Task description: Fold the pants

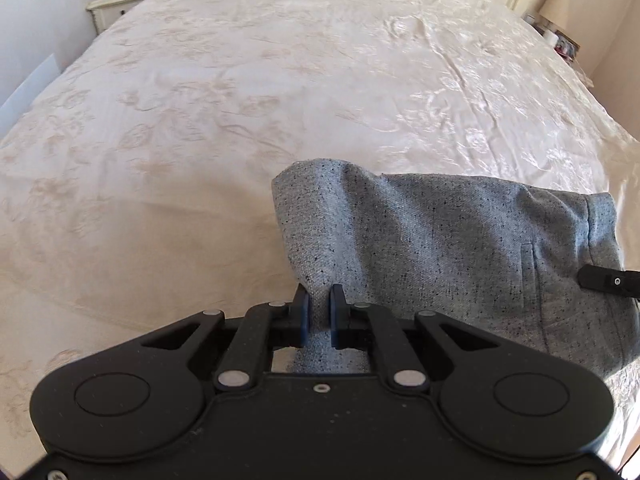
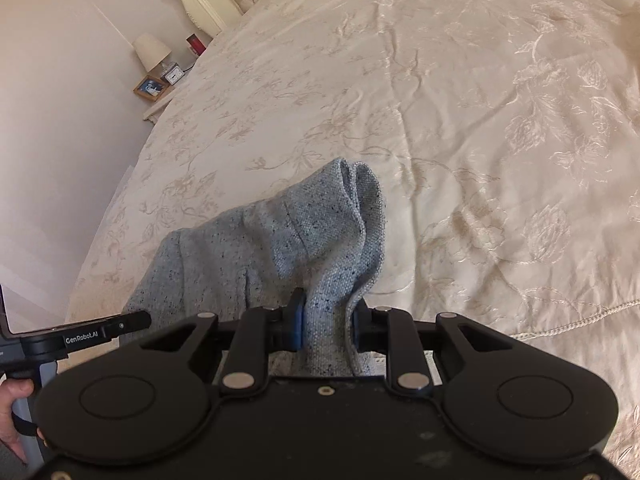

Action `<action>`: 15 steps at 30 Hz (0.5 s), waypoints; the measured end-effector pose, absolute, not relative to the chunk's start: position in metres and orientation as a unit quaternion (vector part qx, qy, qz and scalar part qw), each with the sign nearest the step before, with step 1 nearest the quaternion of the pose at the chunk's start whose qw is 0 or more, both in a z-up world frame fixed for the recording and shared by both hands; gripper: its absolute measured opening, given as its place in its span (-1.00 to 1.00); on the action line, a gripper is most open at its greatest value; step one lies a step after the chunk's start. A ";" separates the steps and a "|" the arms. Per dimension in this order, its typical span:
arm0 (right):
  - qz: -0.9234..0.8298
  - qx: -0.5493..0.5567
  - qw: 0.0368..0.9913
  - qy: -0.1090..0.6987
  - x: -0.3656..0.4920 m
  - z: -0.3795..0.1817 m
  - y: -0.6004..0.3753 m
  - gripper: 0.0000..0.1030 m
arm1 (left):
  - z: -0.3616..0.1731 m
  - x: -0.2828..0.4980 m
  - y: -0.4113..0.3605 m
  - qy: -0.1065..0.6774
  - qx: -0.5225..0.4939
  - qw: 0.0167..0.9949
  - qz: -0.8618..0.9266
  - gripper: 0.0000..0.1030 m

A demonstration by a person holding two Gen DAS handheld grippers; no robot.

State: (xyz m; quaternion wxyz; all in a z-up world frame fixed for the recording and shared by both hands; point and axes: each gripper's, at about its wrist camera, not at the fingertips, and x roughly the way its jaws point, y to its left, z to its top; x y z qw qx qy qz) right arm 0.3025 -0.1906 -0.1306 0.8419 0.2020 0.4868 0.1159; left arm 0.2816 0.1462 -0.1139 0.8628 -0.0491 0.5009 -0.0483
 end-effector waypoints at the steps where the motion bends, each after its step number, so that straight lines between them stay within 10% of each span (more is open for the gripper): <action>1: 0.121 0.199 0.842 0.487 0.303 -0.128 -0.182 -0.56 | -0.112 0.279 0.156 0.499 -0.049 0.864 -0.043 -0.77; 15: 0.118 0.139 0.836 0.517 0.351 -0.139 0.002 -0.39 | -0.137 0.304 0.303 0.526 -0.039 0.844 0.103 -0.56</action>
